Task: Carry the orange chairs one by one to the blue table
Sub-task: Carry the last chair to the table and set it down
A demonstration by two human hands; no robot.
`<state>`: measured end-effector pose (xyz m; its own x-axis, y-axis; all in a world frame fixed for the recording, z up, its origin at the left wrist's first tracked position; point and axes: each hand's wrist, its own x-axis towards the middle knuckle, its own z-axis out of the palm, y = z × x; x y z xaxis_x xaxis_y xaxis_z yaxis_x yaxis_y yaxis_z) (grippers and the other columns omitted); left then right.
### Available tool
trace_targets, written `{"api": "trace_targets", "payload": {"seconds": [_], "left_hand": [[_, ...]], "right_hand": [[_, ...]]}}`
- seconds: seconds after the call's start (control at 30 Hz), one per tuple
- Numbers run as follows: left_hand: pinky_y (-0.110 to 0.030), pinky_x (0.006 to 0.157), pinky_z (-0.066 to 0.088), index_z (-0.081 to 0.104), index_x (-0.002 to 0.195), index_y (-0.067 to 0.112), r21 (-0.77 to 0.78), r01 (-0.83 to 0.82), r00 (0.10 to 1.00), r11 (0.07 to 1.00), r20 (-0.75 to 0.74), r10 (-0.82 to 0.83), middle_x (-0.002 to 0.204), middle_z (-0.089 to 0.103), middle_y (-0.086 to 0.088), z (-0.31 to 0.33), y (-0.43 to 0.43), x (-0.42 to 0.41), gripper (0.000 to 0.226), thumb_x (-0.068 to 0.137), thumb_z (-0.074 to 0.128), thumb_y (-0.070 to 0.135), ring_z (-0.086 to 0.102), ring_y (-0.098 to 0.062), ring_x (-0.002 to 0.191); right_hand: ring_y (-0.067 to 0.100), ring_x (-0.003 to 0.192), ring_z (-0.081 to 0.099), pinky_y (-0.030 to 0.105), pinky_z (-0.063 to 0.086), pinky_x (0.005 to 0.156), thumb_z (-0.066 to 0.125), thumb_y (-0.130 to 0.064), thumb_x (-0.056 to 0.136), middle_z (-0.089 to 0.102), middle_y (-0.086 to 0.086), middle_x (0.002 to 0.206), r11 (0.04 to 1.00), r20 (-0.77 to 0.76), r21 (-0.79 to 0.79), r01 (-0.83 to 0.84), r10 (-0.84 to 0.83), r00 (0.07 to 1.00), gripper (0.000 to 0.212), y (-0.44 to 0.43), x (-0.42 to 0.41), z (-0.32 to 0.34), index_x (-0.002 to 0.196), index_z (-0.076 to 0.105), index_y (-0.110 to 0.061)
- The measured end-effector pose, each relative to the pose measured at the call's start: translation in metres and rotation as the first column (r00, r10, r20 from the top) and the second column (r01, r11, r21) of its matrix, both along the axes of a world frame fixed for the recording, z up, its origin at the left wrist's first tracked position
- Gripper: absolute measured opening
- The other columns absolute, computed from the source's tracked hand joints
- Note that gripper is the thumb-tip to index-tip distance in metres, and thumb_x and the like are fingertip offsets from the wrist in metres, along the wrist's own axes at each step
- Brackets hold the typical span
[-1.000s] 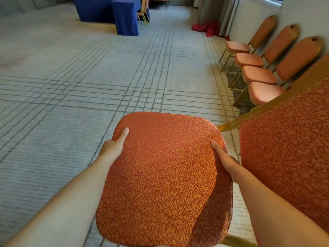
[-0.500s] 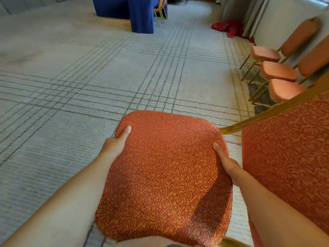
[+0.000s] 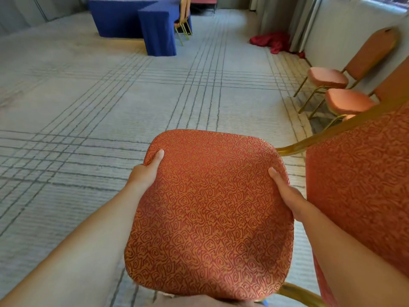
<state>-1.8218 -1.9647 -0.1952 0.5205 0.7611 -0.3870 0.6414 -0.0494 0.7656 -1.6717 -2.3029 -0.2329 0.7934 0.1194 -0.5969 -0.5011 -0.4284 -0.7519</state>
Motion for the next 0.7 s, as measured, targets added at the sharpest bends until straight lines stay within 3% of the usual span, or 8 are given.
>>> {"api": "trace_targets", "payload": {"seconds": [0.23,0.47,0.6,0.7], "left_hand": [[-0.037,0.105,0.036,0.049,0.137,-0.002,-0.048,0.012,1.000,0.999,-0.004,-0.013,0.141,0.048,-0.024,-0.012,0.066,0.168,0.102,0.077,0.045,0.081,0.048,-0.036,0.129],[-0.037,0.106,0.035,0.049,0.137,-0.002,-0.079,-0.032,0.999,0.996,-0.001,0.032,0.141,0.048,-0.024,-0.016,0.127,0.338,0.099,0.079,0.043,0.079,0.046,-0.036,0.130],[-0.036,0.109,0.033,0.047,0.138,-0.003,-0.089,-0.066,0.998,0.994,-0.028,0.064,0.143,0.047,-0.024,-0.021,0.162,0.402,0.104,0.076,0.045,0.081,0.045,-0.036,0.132],[-0.037,0.108,0.034,0.048,0.138,-0.002,-0.075,-0.080,0.996,0.994,-0.049,0.076,0.142,0.047,-0.024,-0.024,0.197,0.454,0.104,0.076,0.045,0.081,0.046,-0.036,0.131]], "right_hand": [[0.031,0.116,0.058,0.043,0.043,0.106,0.056,-0.095,0.050,0.061,0.012,0.131,1.000,0.000,-0.009,-0.012,0.012,1.000,0.117,0.070,0.164,0.001,0.137,0.055,-0.017],[0.030,0.113,0.060,0.046,0.044,0.107,0.058,-0.099,0.035,0.065,0.011,0.126,0.998,-0.003,-0.026,-0.051,0.051,0.999,0.130,0.137,0.359,0.006,0.136,0.057,-0.018],[0.031,0.116,0.059,0.043,0.043,0.107,0.058,-0.094,0.048,0.063,0.013,0.129,0.997,-0.037,-0.025,-0.078,0.077,0.996,0.119,0.176,0.426,0.002,0.136,0.055,-0.014],[0.031,0.117,0.058,0.046,0.042,0.108,0.057,-0.098,0.040,0.062,0.013,0.131,0.996,-0.064,-0.025,-0.086,0.084,0.994,0.128,0.209,0.479,-0.009,0.138,0.054,-0.016]]}}
